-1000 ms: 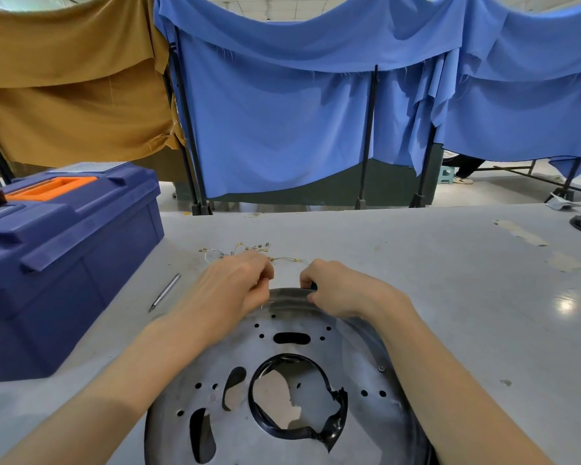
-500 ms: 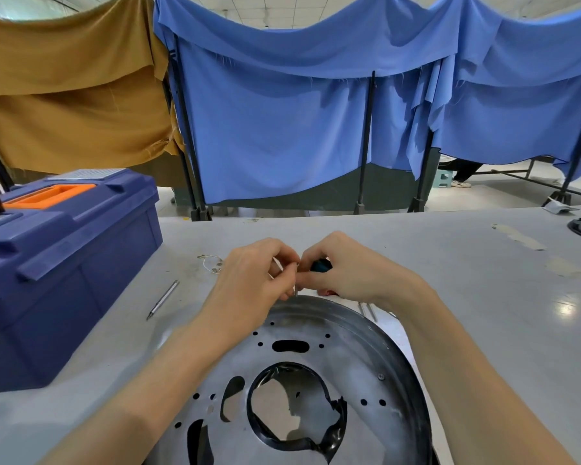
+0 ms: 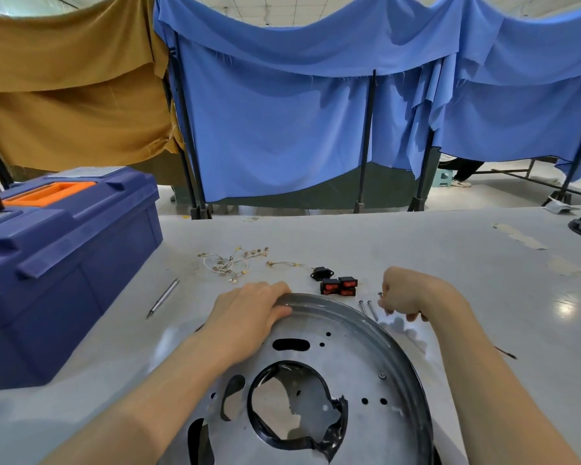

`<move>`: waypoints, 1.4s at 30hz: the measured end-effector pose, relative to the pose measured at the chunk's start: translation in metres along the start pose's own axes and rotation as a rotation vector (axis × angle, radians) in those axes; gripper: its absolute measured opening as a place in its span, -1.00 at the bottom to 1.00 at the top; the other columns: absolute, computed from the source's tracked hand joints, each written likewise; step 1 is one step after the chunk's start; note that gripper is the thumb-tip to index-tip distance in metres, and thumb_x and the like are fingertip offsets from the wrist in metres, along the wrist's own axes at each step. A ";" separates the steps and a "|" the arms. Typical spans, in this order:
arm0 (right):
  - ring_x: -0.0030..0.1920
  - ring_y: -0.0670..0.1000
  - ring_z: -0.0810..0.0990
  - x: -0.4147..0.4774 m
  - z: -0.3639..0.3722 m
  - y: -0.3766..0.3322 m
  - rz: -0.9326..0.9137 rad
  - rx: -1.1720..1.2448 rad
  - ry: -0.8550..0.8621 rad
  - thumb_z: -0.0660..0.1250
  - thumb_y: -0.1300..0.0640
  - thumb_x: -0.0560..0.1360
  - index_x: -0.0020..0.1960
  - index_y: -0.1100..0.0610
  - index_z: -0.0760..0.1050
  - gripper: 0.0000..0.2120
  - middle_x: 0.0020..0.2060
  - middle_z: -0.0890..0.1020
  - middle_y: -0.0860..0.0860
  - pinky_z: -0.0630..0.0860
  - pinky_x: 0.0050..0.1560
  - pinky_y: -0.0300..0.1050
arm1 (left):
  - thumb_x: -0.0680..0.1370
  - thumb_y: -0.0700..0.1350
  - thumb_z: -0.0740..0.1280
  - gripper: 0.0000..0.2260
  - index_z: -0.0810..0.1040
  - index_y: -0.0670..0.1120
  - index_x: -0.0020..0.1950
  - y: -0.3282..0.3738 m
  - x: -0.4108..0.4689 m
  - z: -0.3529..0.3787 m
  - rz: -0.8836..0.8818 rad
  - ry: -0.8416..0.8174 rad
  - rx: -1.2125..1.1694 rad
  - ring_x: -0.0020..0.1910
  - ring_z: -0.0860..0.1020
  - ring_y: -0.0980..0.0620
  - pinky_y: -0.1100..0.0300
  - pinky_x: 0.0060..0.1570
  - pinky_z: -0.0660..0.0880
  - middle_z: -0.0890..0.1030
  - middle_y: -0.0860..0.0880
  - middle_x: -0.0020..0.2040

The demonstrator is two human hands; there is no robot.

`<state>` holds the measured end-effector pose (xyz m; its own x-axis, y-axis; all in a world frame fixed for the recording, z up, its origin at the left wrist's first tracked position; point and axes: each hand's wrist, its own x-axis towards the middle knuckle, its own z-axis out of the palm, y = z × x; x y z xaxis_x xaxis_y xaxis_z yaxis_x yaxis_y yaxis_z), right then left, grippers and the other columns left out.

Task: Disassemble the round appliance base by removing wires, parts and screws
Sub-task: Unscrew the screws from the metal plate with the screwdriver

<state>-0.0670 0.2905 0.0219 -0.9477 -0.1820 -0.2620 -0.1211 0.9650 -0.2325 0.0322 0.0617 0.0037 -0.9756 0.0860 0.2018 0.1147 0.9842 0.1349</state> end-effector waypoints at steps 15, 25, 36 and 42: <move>-0.43 -0.03 0.44 -0.013 -0.019 0.003 -0.072 0.072 0.051 0.22 -0.08 0.60 -0.23 0.22 0.47 -0.60 -0.37 0.50 0.02 0.33 -0.48 -0.21 | 0.64 0.11 0.15 -0.82 0.45 0.10 0.15 0.001 -0.001 -0.008 -0.011 -0.035 -0.042 -0.06 0.42 -0.02 0.10 -0.12 0.35 0.55 0.06 -0.07; -0.35 -0.02 0.54 -0.051 -0.041 -0.023 -0.333 0.067 -0.245 0.59 -0.10 0.27 -0.23 0.10 0.61 -0.70 -0.31 0.62 0.07 0.46 -0.35 -0.14 | 0.64 0.03 0.18 -0.80 0.31 -0.01 -0.13 -0.015 0.000 -0.020 -0.136 -0.183 0.006 -0.03 0.46 -0.12 0.00 0.03 0.46 0.45 0.00 -0.10; -0.28 0.04 0.53 -0.031 -0.021 -0.035 -0.429 0.161 -0.051 0.47 0.02 0.43 -0.25 0.05 0.57 -0.85 -0.20 0.65 0.18 0.49 -0.24 -0.05 | 0.67 0.03 0.12 -0.63 0.24 0.25 0.48 -0.007 0.000 -0.014 0.053 -0.085 0.060 0.20 0.49 -0.05 0.05 0.13 0.46 0.52 0.02 0.21; -0.31 -0.02 0.57 -0.036 -0.028 -0.029 -0.375 0.084 -0.117 0.55 -0.10 0.31 -0.16 0.09 0.60 -0.71 -0.23 0.66 0.12 0.50 -0.31 -0.14 | 0.66 -0.15 0.13 -0.76 0.50 0.06 0.23 -0.012 0.001 -0.023 -0.082 -0.051 0.316 0.01 0.56 -0.10 0.13 -0.22 0.38 0.59 -0.05 0.05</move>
<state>-0.0377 0.2742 0.0648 -0.8015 -0.5440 -0.2483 -0.4234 0.8094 -0.4069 0.0344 0.0466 0.0245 -0.9882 0.0046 0.1529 -0.0203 0.9868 -0.1609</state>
